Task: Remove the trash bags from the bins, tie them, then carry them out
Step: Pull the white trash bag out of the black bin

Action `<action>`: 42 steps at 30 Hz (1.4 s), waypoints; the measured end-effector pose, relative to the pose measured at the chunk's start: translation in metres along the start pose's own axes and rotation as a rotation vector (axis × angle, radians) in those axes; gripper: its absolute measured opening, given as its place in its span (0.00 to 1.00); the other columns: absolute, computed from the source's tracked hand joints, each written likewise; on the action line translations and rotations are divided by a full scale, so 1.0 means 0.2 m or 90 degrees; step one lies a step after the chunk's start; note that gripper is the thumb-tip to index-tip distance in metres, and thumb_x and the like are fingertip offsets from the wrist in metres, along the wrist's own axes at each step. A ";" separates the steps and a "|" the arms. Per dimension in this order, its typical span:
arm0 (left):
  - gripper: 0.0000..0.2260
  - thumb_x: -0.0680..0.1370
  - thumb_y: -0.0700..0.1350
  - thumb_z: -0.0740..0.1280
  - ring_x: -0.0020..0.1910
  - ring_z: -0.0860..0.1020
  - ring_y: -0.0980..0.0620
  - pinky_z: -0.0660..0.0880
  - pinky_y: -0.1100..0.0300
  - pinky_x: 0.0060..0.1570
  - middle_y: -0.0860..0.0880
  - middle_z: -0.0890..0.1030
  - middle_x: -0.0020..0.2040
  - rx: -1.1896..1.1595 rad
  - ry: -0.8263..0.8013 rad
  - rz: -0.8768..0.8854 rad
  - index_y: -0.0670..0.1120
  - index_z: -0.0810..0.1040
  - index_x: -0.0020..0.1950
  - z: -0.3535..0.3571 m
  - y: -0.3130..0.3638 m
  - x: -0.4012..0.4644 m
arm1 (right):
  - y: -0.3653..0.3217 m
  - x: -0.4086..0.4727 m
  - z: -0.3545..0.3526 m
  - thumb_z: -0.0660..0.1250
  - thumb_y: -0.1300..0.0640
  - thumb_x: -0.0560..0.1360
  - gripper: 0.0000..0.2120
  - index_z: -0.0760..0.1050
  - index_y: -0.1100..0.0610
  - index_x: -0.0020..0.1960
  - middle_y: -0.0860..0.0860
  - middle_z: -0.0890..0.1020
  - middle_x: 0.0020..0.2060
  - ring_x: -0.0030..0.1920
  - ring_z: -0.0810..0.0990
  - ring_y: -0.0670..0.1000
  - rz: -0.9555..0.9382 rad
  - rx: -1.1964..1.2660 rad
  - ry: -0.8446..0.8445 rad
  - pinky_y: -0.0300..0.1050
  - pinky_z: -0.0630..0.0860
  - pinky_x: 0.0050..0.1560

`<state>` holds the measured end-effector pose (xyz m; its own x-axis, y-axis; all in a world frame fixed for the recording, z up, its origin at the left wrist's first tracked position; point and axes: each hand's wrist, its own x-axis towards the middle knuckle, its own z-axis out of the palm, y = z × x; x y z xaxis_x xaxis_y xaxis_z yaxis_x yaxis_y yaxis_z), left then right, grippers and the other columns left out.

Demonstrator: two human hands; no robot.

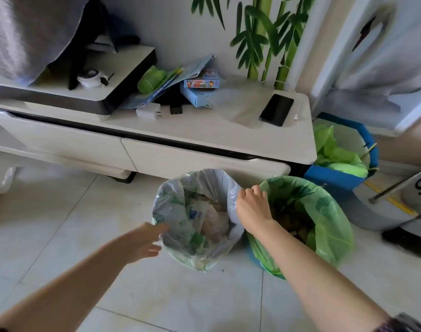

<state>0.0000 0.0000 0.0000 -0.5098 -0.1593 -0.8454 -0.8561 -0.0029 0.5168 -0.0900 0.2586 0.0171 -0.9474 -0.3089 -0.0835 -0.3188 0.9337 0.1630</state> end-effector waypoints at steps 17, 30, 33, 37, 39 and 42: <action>0.08 0.75 0.31 0.67 0.40 0.81 0.48 0.81 0.58 0.36 0.39 0.81 0.51 0.117 0.169 0.079 0.38 0.77 0.53 -0.21 0.03 -0.02 | -0.09 -0.03 0.01 0.62 0.72 0.74 0.13 0.74 0.61 0.56 0.57 0.81 0.51 0.54 0.78 0.56 0.010 0.120 -0.009 0.44 0.75 0.44; 0.10 0.77 0.34 0.66 0.51 0.81 0.37 0.80 0.47 0.49 0.36 0.79 0.56 -0.097 0.088 0.060 0.35 0.74 0.57 -0.38 -0.06 -0.07 | -0.29 -0.07 0.09 0.65 0.54 0.72 0.27 0.63 0.61 0.68 0.59 0.75 0.58 0.53 0.78 0.60 0.352 0.754 -0.176 0.48 0.77 0.49; 0.10 0.78 0.39 0.67 0.49 0.81 0.38 0.80 0.49 0.47 0.37 0.80 0.54 -0.111 0.047 0.058 0.37 0.75 0.58 -0.39 -0.07 -0.09 | -0.28 -0.08 0.11 0.68 0.51 0.67 0.26 0.69 0.59 0.62 0.59 0.79 0.51 0.49 0.81 0.60 0.453 0.900 -0.278 0.57 0.82 0.45; 0.11 0.80 0.46 0.64 0.44 0.80 0.43 0.78 0.52 0.45 0.39 0.81 0.48 -0.107 0.055 0.076 0.38 0.77 0.52 -0.38 -0.06 -0.10 | -0.24 -0.11 0.09 0.66 0.59 0.76 0.09 0.68 0.59 0.53 0.60 0.77 0.46 0.49 0.79 0.60 0.477 0.948 -0.313 0.53 0.81 0.40; 0.12 0.80 0.46 0.64 0.41 0.79 0.44 0.78 0.55 0.42 0.39 0.80 0.45 -0.107 0.055 0.080 0.37 0.77 0.51 -0.37 -0.05 -0.10 | -0.23 -0.11 0.08 0.66 0.61 0.76 0.09 0.66 0.58 0.51 0.59 0.76 0.44 0.48 0.78 0.59 0.471 0.945 -0.299 0.50 0.78 0.38; 0.09 0.77 0.45 0.68 0.35 0.75 0.49 0.73 0.61 0.29 0.42 0.80 0.42 -0.111 0.065 0.077 0.39 0.78 0.50 -0.36 -0.03 -0.11 | -0.22 -0.08 0.08 0.67 0.61 0.74 0.08 0.67 0.57 0.44 0.60 0.77 0.46 0.50 0.79 0.61 0.461 0.855 -0.255 0.57 0.80 0.51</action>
<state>0.0220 -0.0678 0.0252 -0.5884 -0.2681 -0.7628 -0.7576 -0.1469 0.6360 -0.0596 0.2253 -0.0049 -0.7443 0.1193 -0.6570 0.6424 0.3969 -0.6557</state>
